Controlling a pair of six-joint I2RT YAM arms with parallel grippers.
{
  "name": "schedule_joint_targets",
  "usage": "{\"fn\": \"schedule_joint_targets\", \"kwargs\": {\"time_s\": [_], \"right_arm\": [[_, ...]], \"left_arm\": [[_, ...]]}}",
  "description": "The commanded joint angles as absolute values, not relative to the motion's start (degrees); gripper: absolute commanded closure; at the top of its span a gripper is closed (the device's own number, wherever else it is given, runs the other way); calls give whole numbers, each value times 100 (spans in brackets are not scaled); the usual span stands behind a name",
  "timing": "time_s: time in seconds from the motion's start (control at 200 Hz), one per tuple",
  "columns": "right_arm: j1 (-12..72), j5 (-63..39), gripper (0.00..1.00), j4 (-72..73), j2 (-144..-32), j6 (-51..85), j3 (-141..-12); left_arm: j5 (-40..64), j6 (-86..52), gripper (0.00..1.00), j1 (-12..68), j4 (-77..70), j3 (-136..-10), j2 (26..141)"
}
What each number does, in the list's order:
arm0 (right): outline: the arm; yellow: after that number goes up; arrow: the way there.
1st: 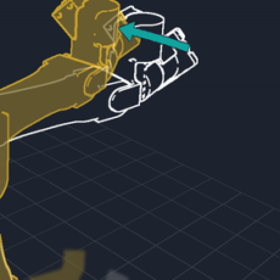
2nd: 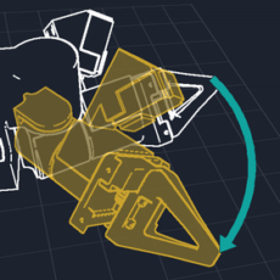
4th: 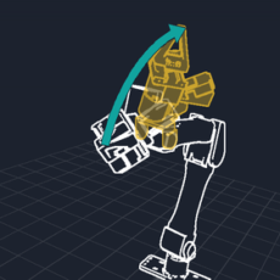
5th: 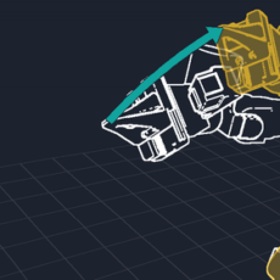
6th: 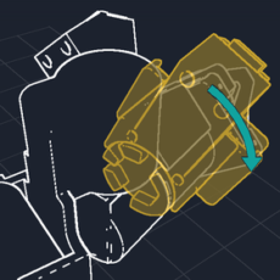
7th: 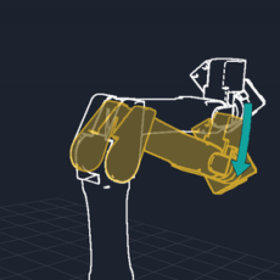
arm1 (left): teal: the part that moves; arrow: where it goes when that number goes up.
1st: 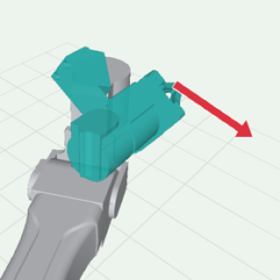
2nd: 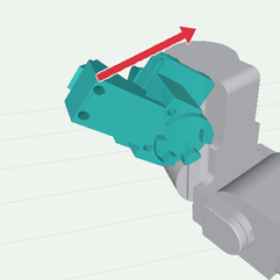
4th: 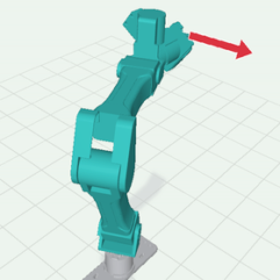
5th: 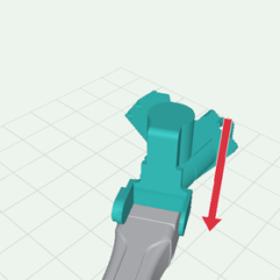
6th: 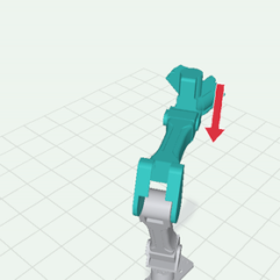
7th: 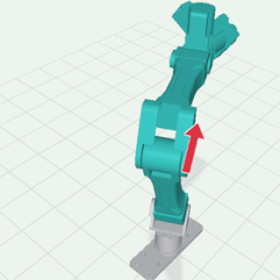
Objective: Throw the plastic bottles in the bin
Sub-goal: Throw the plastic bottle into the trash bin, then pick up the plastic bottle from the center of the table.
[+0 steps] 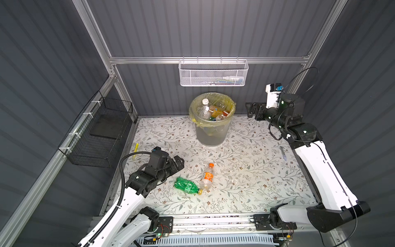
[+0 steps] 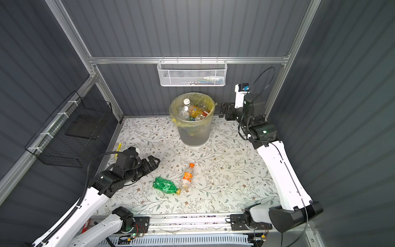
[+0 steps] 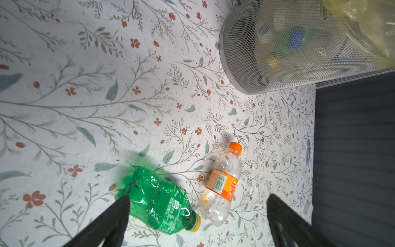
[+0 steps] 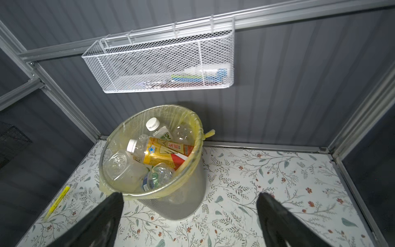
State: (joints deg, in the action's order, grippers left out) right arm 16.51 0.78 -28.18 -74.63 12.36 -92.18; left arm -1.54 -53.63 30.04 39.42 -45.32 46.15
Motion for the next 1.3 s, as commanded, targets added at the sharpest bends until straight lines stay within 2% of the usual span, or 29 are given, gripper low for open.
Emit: {"fn": "schedule_joint_targets", "kwargs": {"time_s": [0.0,0.295,0.38,0.505,0.755,0.866,1.121,1.296], "right_arm": [[1465,-149,1,-2547,-7401,1620,-8653],[1155,-217,1,-2521,-6917,1908,-7496],[1082,-275,1,-2426,-6815,2022,-7203],[1021,-356,1,-2416,-6766,2109,-6983],[906,-465,1,-2377,-6725,2166,-6708],[879,-488,1,-2373,-6723,2196,-6608],[820,-524,2,-2415,-6732,2276,-6469],[809,-548,2,-2442,-6763,2312,-6460]], "left_arm": [[169,-6204,0,3112,4103,-4157,4494],[-103,-7353,0,4061,4156,-3825,4885],[-125,-7334,0,4069,4258,-3776,5125],[292,-7602,0,4069,3449,-3325,5406],[500,-7402,1,4069,2567,-3162,6426],[373,-7220,9,4056,2342,-3204,6747],[134,-6683,37,3962,2311,-3343,7022],[46,-6350,47,3779,2329,-3340,7067]]}}
